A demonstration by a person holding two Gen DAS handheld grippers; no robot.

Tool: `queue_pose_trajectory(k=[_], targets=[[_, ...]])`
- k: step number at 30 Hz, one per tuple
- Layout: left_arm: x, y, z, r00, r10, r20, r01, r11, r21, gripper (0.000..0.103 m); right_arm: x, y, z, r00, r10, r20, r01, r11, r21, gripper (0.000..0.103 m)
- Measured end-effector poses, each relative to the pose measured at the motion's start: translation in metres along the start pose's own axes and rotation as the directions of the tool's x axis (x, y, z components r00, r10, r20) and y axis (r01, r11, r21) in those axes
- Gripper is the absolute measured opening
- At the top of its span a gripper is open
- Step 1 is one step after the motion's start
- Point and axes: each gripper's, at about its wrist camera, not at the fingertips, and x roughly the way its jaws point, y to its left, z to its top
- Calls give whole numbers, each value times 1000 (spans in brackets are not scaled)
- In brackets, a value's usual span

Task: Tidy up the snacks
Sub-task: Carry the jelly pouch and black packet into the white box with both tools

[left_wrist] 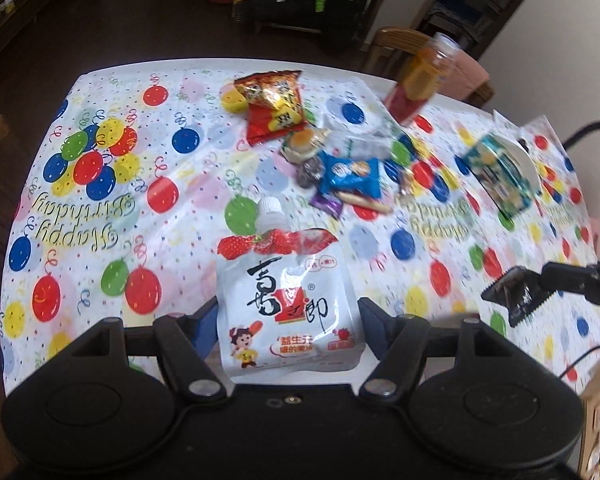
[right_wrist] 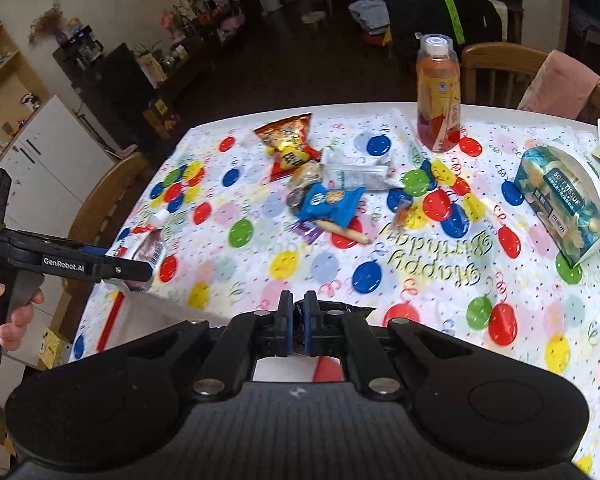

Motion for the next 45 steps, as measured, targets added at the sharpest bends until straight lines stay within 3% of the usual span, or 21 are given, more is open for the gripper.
queue_pose_trajectory(k=[15,32,45], targets=[[-16,-15,-63,999,-32,-40,36,994,99,69,8,54,-41,997,56,-55,-59,996,-67,5],[45,-34,-101,994,-8,-112,26,987,161,69,79,58,-79,987,23,-157,-39,995,-97,5],[73,-30,-107,989,26,-145,-4,989,145,69,98,59,-95,982,4,-191,-28,992,-126,5]])
